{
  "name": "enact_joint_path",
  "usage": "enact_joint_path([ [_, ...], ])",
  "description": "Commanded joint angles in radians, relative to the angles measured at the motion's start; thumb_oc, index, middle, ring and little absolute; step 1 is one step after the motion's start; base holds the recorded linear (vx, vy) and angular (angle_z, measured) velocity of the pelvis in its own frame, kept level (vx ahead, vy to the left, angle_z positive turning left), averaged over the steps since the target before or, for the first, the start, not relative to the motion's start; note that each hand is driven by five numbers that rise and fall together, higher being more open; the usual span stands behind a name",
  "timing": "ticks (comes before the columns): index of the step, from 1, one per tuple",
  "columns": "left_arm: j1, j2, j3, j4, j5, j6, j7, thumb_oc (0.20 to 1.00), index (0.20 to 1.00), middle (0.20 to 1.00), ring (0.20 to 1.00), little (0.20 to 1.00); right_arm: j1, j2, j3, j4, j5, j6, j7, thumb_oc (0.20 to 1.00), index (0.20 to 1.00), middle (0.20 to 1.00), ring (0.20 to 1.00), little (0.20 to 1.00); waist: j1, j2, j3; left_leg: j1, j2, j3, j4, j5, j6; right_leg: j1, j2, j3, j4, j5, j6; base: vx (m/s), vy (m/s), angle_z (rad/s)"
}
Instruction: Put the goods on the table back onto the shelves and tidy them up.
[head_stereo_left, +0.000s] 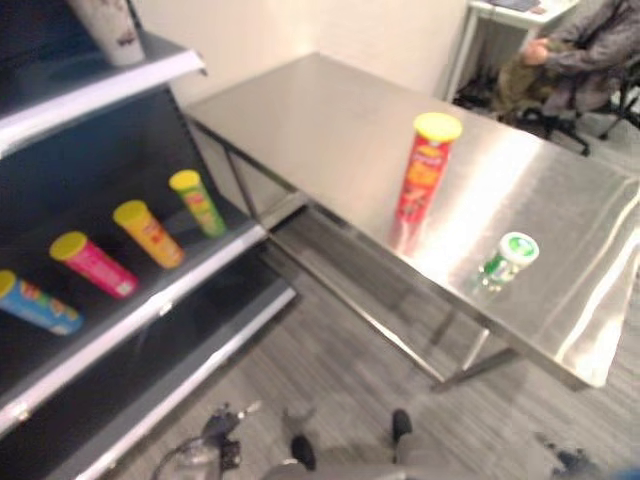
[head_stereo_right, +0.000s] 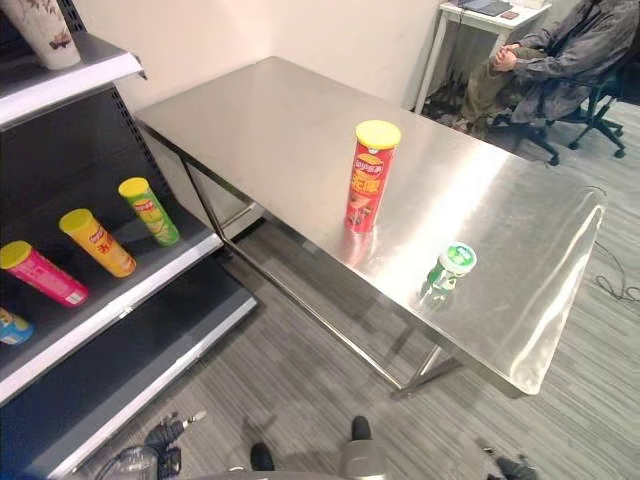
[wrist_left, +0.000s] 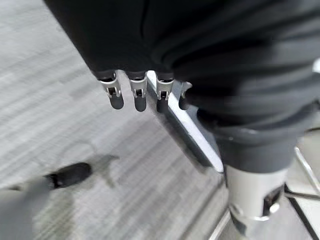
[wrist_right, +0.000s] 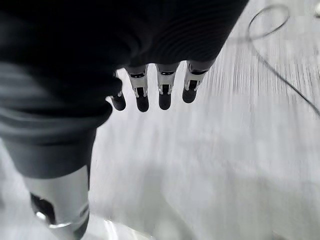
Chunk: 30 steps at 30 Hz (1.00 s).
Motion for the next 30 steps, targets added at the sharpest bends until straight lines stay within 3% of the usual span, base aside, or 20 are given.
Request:
enact_joint_path([
  [1, -0.030, -0.001, 0.014, 0.028, -0.005, -0.016, -0.010, 1.000, 1.000, 1.000, 1.000, 1.000, 0.020, -0.119, -0.141, 0.043, 0.155, -0.061, -0.080, 1.000, 1.000, 1.000, 1.000, 1.000, -0.014, 0.052, 0.022, 0.052, -0.008, -0.056, 0.010, -0.120, -0.033, -0.036, -0.028, -0.015, 0.056, -0.022, 0.022, 0.04, -0.004, 0.09],
  [5, -0.013, -0.012, 0.020, 0.063, 0.033, -0.006, -0.024, 1.000, 1.000, 1.000, 1.000, 1.000, 0.052, -0.216, -0.344, -0.056, 0.280, -0.132, -0.102, 1.000, 1.000, 1.000, 1.000, 1.000, -0.032, 0.036, -0.028, 0.062, -0.002, -0.042, 0.010, -0.138, -0.040, -0.004, -0.020, -0.013, -0.024, 0.015, 0.035, 0.11, -0.043, -0.02],
  [8, -0.009, -0.021, 0.016, 0.074, 0.064, -0.006, -0.042, 1.000, 1.000, 1.000, 1.000, 1.000, 0.053, -0.270, -0.373, -0.196, 0.270, -0.167, -0.075, 1.000, 1.000, 1.000, 1.000, 1.000, -0.030, 0.028, -0.047, 0.069, -0.004, -0.041, 0.010, -0.144, -0.045, 0.020, -0.021, -0.018, -0.059, 0.018, 0.039, 0.07, -0.013, -0.26],
  [10, -0.009, -0.023, 0.010, 0.069, 0.084, -0.004, -0.054, 1.000, 1.000, 1.000, 1.000, 1.000, 0.025, -0.319, -0.330, -0.301, 0.212, -0.165, -0.055, 1.000, 1.000, 1.000, 1.000, 1.000, -0.026, 0.022, -0.051, 0.068, -0.005, -0.039, 0.010, -0.139, -0.049, 0.024, -0.023, -0.022, -0.074, 0.027, 0.040, 0.02, -0.022, -0.09],
  [13, 0.013, -0.023, 0.014, 0.026, 0.100, -0.013, -0.072, 1.000, 1.000, 1.000, 1.000, 1.000, -0.006, -0.362, -0.244, -0.687, 0.085, -0.173, 0.021, 1.000, 1.000, 1.000, 1.000, 1.000, -0.007, 0.021, -0.055, 0.069, -0.002, -0.043, 0.010, -0.137, -0.053, 0.040, -0.025, -0.037, -0.091, 0.019, 0.037, 0.00, -0.016, -0.05],
  [16, 0.031, -0.017, 0.019, -0.003, 0.096, -0.022, -0.087, 1.000, 1.000, 1.000, 1.000, 1.000, -0.035, -0.408, -0.179, -0.825, 0.051, -0.169, 0.100, 1.000, 1.000, 1.000, 1.000, 1.000, 0.011, 0.020, -0.060, 0.065, 0.002, -0.052, 0.010, -0.132, -0.059, 0.052, -0.027, -0.053, -0.097, 0.012, 0.034, -0.01, -0.037, 0.07],
  [21, 0.061, -0.014, 0.030, -0.025, 0.078, -0.030, -0.105, 1.000, 1.000, 1.000, 1.000, 1.000, -0.066, -0.482, -0.082, -0.908, 0.030, -0.144, 0.222, 1.000, 1.000, 1.000, 1.000, 1.000, 0.042, 0.018, -0.067, 0.060, 0.009, -0.066, 0.010, -0.121, -0.067, 0.071, -0.028, -0.080, -0.101, -0.001, 0.029, 0.00, -0.032, 0.24],
  [30, 0.098, -0.011, 0.055, -0.028, 0.069, -0.035, -0.128, 1.000, 1.000, 1.000, 1.000, 1.000, -0.031, -0.566, -0.010, -0.928, 0.027, -0.102, 0.369, 1.000, 1.000, 1.000, 1.000, 1.000, 0.072, 0.011, -0.068, 0.044, 0.021, -0.082, 0.010, -0.104, -0.087, 0.091, -0.024, -0.118, -0.120, -0.011, 0.021, 0.00, -0.037, 0.12],
])
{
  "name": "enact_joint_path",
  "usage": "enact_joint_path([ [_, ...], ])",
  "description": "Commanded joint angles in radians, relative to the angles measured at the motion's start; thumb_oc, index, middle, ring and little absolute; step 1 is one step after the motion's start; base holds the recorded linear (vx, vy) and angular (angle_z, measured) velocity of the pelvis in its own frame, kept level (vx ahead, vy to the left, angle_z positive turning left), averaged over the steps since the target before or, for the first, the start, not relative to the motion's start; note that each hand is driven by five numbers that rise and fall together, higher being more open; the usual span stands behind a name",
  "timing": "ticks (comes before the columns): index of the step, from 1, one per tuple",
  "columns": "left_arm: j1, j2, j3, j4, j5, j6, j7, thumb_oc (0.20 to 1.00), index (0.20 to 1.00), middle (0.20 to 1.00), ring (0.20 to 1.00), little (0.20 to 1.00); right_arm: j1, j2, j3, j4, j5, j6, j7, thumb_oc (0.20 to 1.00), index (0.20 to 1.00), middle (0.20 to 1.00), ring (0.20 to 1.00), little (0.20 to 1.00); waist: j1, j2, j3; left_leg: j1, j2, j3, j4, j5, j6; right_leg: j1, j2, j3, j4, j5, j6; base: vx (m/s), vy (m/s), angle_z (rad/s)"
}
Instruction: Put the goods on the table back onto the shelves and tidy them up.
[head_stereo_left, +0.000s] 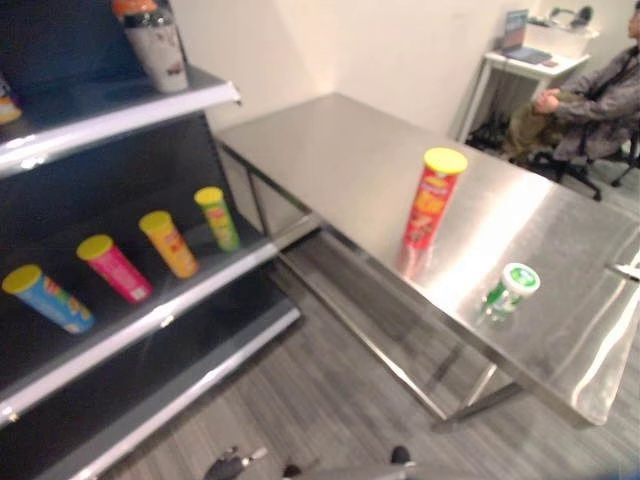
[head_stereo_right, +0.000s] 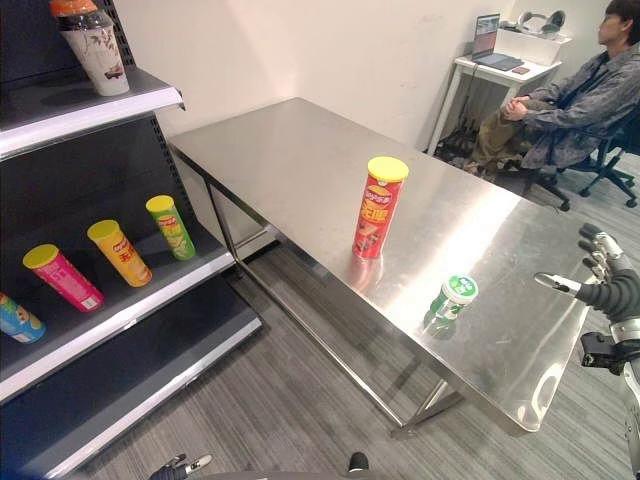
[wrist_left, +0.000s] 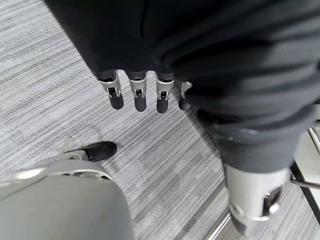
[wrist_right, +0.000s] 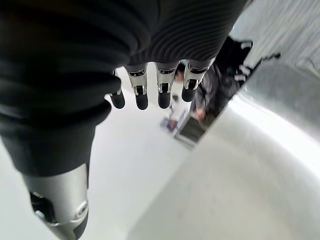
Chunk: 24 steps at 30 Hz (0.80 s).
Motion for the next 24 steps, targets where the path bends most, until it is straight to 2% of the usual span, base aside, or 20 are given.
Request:
enact_joint_path([
  [1, -0.082, 0.027, 0.027, 0.010, -0.012, -0.038, -0.015, 1.000, 1.000, 1.000, 1.000, 1.000, -0.054, -0.124, -0.011, -0.026, -0.007, -0.011, 0.061, 1.000, 1.000, 1.000, 1.000, 1.000, 0.027, 0.001, 0.049, 0.070, 0.020, 0.000, 0.010, -0.111, -0.064, 0.010, -0.032, -0.013, 0.029, -0.026, 0.055, 0.01, -0.024, 0.15],
  [4, -0.076, 0.026, 0.027, 0.010, -0.009, -0.042, -0.020, 1.000, 1.000, 1.000, 1.000, 1.000, -0.032, -0.134, -0.006, -0.046, -0.005, -0.005, 0.094, 1.000, 1.000, 1.000, 1.000, 1.000, 0.029, 0.002, 0.048, 0.066, 0.023, -0.003, 0.010, -0.108, -0.068, 0.014, -0.030, -0.019, 0.028, -0.030, 0.054, 0.00, -0.033, 0.10],
  [7, -0.075, 0.022, 0.031, 0.010, -0.002, -0.040, -0.027, 1.000, 1.000, 1.000, 1.000, 1.000, -0.012, -0.177, 0.028, -0.065, -0.096, -0.005, 0.117, 1.000, 1.000, 1.000, 1.000, 1.000, 0.033, 0.004, 0.049, 0.063, 0.026, -0.007, 0.010, -0.104, -0.071, 0.020, -0.029, -0.025, 0.027, -0.036, 0.051, 0.00, -0.022, 0.01],
  [13, -0.080, 0.017, 0.024, -0.005, -0.004, -0.047, -0.010, 1.000, 1.000, 1.000, 1.000, 1.000, -0.032, -0.236, 0.064, -0.099, -0.271, -0.030, 0.077, 1.000, 1.000, 1.000, 1.000, 1.000, 0.036, 0.013, 0.049, 0.060, 0.033, -0.017, 0.010, -0.099, -0.075, 0.028, -0.025, -0.032, 0.027, -0.046, 0.045, 0.00, -0.006, 0.00],
  [19, -0.075, 0.021, 0.028, -0.008, -0.007, -0.049, -0.010, 1.000, 1.000, 1.000, 1.000, 1.000, -0.013, -0.277, 0.091, -0.126, -0.310, -0.041, 0.094, 1.000, 1.000, 1.000, 1.000, 1.000, 0.040, 0.016, 0.049, 0.057, 0.038, -0.021, 0.010, -0.095, -0.079, 0.032, -0.021, -0.038, 0.022, -0.050, 0.043, 0.01, -0.020, 0.10],
  [24, -0.066, 0.018, 0.017, -0.007, -0.012, -0.051, -0.009, 1.000, 1.000, 1.000, 1.000, 1.000, -0.066, -0.261, 0.194, -0.099, -0.330, -0.046, 0.100, 1.000, 1.000, 1.000, 1.000, 1.000, 0.054, 0.019, 0.051, 0.055, 0.043, -0.029, 0.010, -0.092, -0.083, 0.041, -0.015, -0.050, 0.018, -0.057, 0.039, 0.02, -0.031, 0.05],
])
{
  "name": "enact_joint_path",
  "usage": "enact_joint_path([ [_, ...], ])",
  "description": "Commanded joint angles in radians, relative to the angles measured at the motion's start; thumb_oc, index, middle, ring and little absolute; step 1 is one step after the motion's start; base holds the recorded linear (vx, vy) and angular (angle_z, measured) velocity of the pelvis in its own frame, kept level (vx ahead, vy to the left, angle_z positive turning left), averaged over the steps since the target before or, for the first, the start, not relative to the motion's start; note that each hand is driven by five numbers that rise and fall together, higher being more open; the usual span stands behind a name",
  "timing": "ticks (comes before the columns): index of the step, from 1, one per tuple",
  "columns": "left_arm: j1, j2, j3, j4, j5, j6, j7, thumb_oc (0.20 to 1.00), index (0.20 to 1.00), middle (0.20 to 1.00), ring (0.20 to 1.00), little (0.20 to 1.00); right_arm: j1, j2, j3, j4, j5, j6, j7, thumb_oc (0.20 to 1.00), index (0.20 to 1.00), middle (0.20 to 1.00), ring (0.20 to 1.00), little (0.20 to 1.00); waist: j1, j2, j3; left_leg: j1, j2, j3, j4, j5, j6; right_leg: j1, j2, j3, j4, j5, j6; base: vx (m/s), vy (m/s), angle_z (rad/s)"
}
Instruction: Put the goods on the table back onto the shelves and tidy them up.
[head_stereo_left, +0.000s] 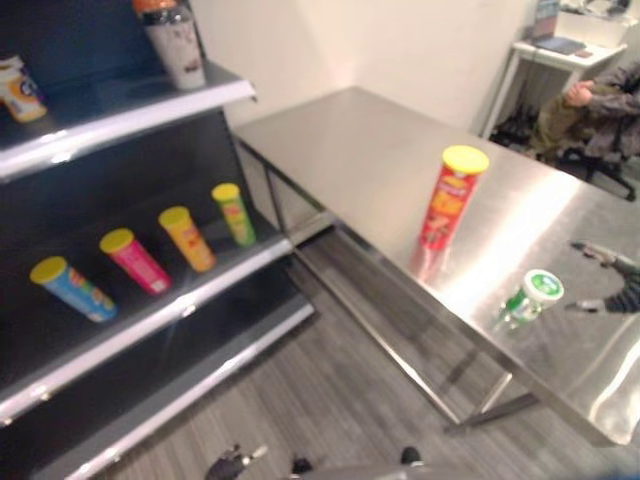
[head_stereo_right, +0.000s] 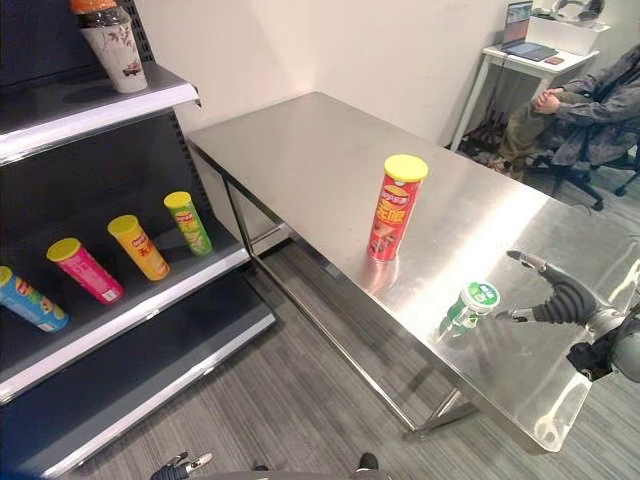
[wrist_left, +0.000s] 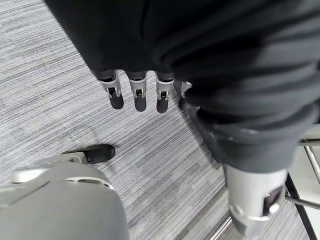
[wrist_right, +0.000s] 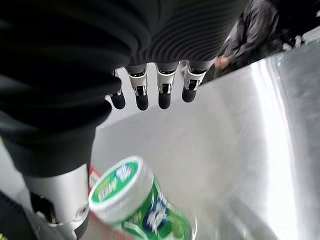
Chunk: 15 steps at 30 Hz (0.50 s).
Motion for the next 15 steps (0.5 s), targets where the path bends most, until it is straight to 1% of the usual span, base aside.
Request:
enact_joint_path([
  [1, -0.083, 0.029, 0.005, -0.002, -0.015, -0.030, 0.005, 1.000, 1.000, 1.000, 1.000, 1.000, -0.149, -0.023, 0.070, 0.004, 0.002, -0.043, -0.012, 1.000, 1.000, 1.000, 1.000, 1.000, 0.048, -0.011, 0.037, 0.066, 0.045, 0.015, 0.010, -0.085, -0.088, 0.026, -0.013, -0.002, 0.019, -0.041, 0.037, 0.02, -0.034, 0.09],
  [3, -0.082, 0.027, 0.001, -0.005, -0.015, -0.031, 0.005, 1.000, 1.000, 1.000, 1.000, 1.000, -0.163, -0.011, 0.097, 0.004, 0.008, -0.043, -0.004, 1.000, 1.000, 1.000, 1.000, 1.000, 0.052, -0.010, 0.038, 0.065, 0.047, 0.010, 0.010, -0.083, -0.090, 0.029, -0.013, -0.009, 0.019, -0.045, 0.036, 0.01, -0.028, 0.18],
  [6, -0.080, 0.024, 0.002, -0.003, -0.012, -0.030, 0.005, 1.000, 1.000, 1.000, 1.000, 1.000, -0.154, 0.011, 0.106, 0.005, -0.001, -0.040, -0.001, 1.000, 1.000, 1.000, 1.000, 1.000, 0.055, -0.008, 0.039, 0.065, 0.047, 0.003, 0.010, -0.084, -0.091, 0.035, -0.013, -0.018, 0.022, -0.049, 0.033, 0.02, -0.027, 0.13],
  [7, -0.078, 0.025, 0.003, -0.001, -0.009, -0.028, 0.007, 1.000, 1.000, 1.000, 1.000, 1.000, -0.161, 0.027, 0.112, 0.007, -0.017, -0.040, -0.011, 0.382, 0.382, 0.382, 0.382, 0.382, 0.059, -0.006, 0.039, 0.066, 0.048, 0.002, 0.010, -0.084, -0.091, 0.039, -0.013, -0.024, 0.022, -0.052, 0.032, 0.02, -0.022, 0.07],
  [8, -0.078, 0.025, 0.003, -0.001, -0.009, -0.028, 0.007, 1.000, 1.000, 1.000, 1.000, 1.000, -0.161, 0.027, 0.112, 0.007, -0.018, -0.041, -0.011, 0.200, 0.200, 0.200, 0.200, 0.200, 0.059, -0.006, 0.039, 0.067, 0.048, 0.002, 0.010, -0.084, -0.091, 0.040, -0.013, -0.024, 0.022, -0.052, 0.032, 0.02, -0.027, 0.07],
  [11, -0.081, 0.023, 0.006, -0.007, -0.013, -0.031, 0.016, 1.000, 1.000, 1.000, 1.000, 1.000, -0.177, 0.037, 0.121, 0.012, -0.058, -0.045, -0.039, 0.200, 0.200, 0.200, 0.200, 0.200, 0.062, -0.005, 0.039, 0.067, 0.050, -0.001, 0.010, -0.083, -0.092, 0.044, -0.011, -0.028, 0.021, -0.055, 0.029, 0.01, -0.015, 0.08],
  [15, -0.082, 0.025, 0.004, -0.011, -0.015, -0.031, 0.017, 1.000, 1.000, 1.000, 1.000, 1.000, -0.162, 0.037, 0.098, -0.003, -0.057, -0.044, -0.044, 0.200, 0.200, 0.200, 0.200, 0.200, 0.060, -0.005, 0.039, 0.065, 0.052, -0.004, 0.010, -0.082, -0.094, 0.046, -0.009, -0.033, 0.022, -0.058, 0.028, 0.00, -0.010, 0.02],
])
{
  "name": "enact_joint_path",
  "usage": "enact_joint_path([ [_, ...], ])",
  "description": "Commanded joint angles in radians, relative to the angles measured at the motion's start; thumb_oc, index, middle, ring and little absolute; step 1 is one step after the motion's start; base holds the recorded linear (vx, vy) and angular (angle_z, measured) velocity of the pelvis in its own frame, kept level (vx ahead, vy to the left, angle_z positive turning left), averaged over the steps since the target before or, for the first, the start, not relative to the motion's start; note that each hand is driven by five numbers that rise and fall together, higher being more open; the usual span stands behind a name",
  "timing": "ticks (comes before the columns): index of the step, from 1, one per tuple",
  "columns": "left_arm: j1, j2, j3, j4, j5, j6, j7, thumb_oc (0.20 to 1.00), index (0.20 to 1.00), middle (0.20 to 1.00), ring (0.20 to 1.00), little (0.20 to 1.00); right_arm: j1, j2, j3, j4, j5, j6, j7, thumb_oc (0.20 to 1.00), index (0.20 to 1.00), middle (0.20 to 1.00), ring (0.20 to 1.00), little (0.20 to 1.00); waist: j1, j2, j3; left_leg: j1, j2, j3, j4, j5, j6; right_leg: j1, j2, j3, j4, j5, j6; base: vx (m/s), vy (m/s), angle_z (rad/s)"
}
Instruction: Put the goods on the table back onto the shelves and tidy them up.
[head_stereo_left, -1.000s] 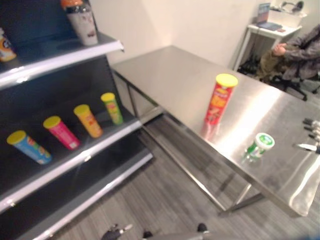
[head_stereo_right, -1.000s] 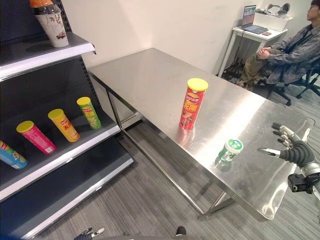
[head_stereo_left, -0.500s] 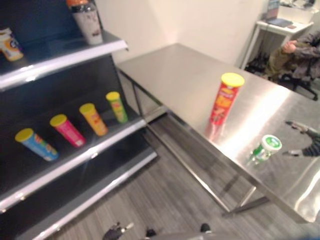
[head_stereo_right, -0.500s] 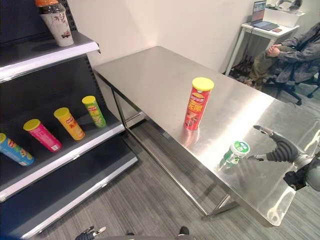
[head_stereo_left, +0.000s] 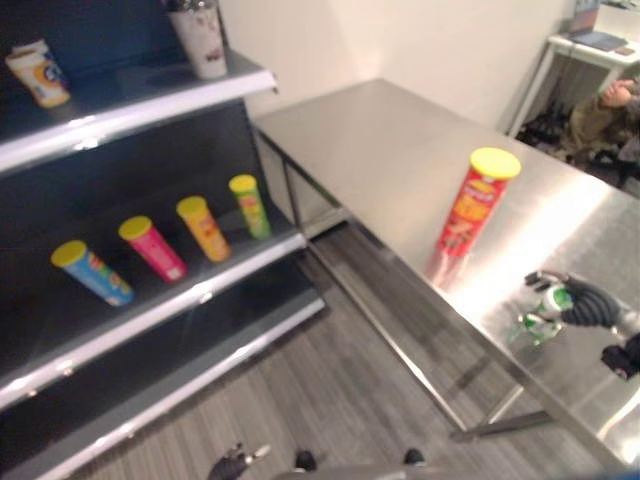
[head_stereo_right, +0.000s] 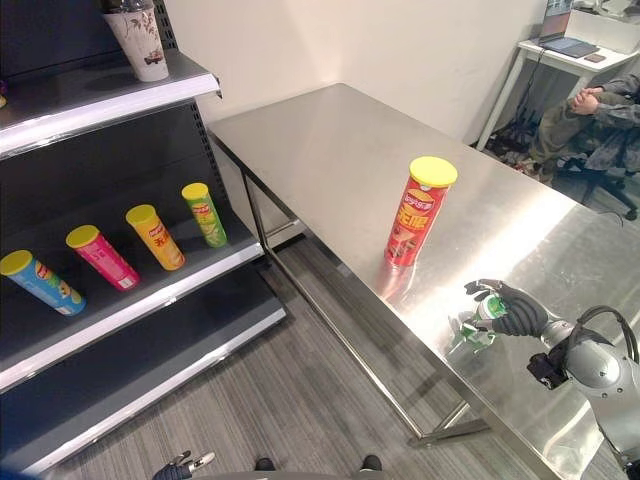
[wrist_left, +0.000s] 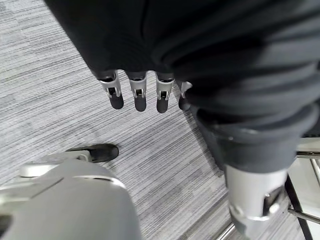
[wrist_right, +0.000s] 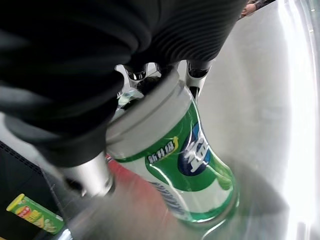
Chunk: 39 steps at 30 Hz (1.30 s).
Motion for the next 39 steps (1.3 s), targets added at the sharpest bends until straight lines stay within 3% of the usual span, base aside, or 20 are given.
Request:
enact_joint_path([
  [1, -0.079, 0.036, 0.010, 0.003, -0.015, -0.029, 0.013, 1.000, 1.000, 1.000, 1.000, 1.000, -0.074, -0.038, -0.067, -0.035, -0.009, -0.038, -0.038, 0.200, 0.200, 0.200, 0.200, 0.200, 0.039, -0.007, 0.024, 0.065, 0.053, 0.042, 0.009, -0.086, -0.087, 0.018, -0.011, 0.014, 0.023, -0.045, 0.034, 0.00, 0.000, 0.00],
  [8, -0.069, 0.033, 0.019, -0.012, -0.011, -0.028, 0.016, 1.000, 1.000, 1.000, 1.000, 1.000, -0.050, -0.038, -0.156, -0.080, -0.024, -0.046, -0.085, 0.200, 0.200, 0.200, 0.200, 0.200, 0.032, -0.005, 0.021, 0.072, 0.061, 0.045, 0.009, -0.088, -0.090, 0.025, -0.003, 0.016, 0.019, -0.051, 0.030, 0.01, -0.022, 0.00],
  [20, -0.060, 0.047, 0.016, -0.021, -0.020, -0.037, 0.015, 1.000, 1.000, 1.000, 1.000, 1.000, -0.177, -0.084, -0.350, -0.117, 0.141, -0.097, -0.205, 0.200, 0.200, 0.200, 0.200, 0.200, 0.041, 0.001, -0.002, 0.079, 0.085, 0.035, 0.009, -0.082, -0.109, 0.045, 0.029, 0.009, 0.012, -0.080, 0.013, 0.02, -0.049, 0.01],
  [25, -0.056, 0.050, 0.001, -0.030, -0.030, -0.040, 0.020, 1.000, 1.000, 1.000, 1.000, 1.000, -0.304, -0.162, -0.378, -0.109, 0.164, -0.139, -0.311, 0.200, 0.200, 0.200, 0.200, 0.200, 0.055, 0.000, -0.009, 0.078, 0.104, 0.021, 0.009, -0.067, -0.126, 0.051, 0.053, 0.005, 0.008, -0.099, -0.001, 0.02, -0.081, 0.05],
  [27, -0.039, 0.051, -0.004, -0.042, -0.055, -0.046, 0.023, 1.000, 1.000, 1.000, 1.000, 1.000, -0.366, -0.155, -0.425, -0.090, 0.257, -0.180, -0.363, 0.200, 0.200, 0.200, 0.200, 0.200, 0.067, 0.003, -0.013, 0.074, 0.119, 0.004, 0.009, -0.058, -0.137, 0.054, 0.067, -0.002, 0.008, -0.116, -0.009, 0.04, -0.127, 0.15],
  [30, -0.031, 0.050, -0.003, -0.046, -0.064, -0.045, 0.021, 1.000, 1.000, 1.000, 1.000, 1.000, -0.416, -0.174, -0.398, -0.074, 0.252, -0.186, -0.380, 0.200, 0.200, 0.200, 0.200, 0.200, 0.079, 0.001, -0.013, 0.071, 0.126, -0.006, 0.009, -0.050, -0.142, 0.057, 0.074, -0.011, 0.008, -0.122, -0.013, 0.01, -0.092, 0.15],
  [32, -0.021, 0.061, -0.001, -0.067, -0.088, -0.044, 0.034, 1.000, 1.000, 1.000, 1.000, 1.000, -0.498, -0.277, -0.316, -0.055, 0.208, -0.175, -0.391, 0.200, 0.200, 0.200, 0.200, 0.200, 0.111, -0.006, 0.017, 0.020, 0.134, -0.027, 0.080, -0.045, -0.152, 0.067, 0.078, -0.040, 0.008, -0.137, -0.028, -0.10, -0.076, 0.29],
  [34, -0.019, 0.058, 0.001, -0.067, -0.104, -0.042, 0.036, 1.000, 1.000, 1.000, 1.000, 1.000, -0.537, -0.317, -0.265, -0.041, 0.176, -0.164, -0.390, 0.200, 0.200, 0.200, 0.200, 0.200, 0.120, -0.010, 0.028, -0.009, 0.146, -0.034, 0.105, -0.032, -0.164, 0.077, 0.074, -0.072, 0.008, -0.144, -0.033, -0.07, 0.016, 0.60],
  [39, -0.030, 0.063, -0.003, -0.046, -0.110, -0.045, 0.042, 1.000, 1.000, 1.000, 1.000, 1.000, -0.639, -0.351, -0.165, -0.041, 0.152, -0.160, -0.403, 0.200, 0.200, 0.200, 0.200, 0.200, 0.124, -0.024, 0.032, -0.034, 0.201, -0.028, 0.068, 0.034, -0.181, 0.079, 0.043, -0.115, 0.008, -0.128, -0.015, -0.02, 0.102, 0.44],
])
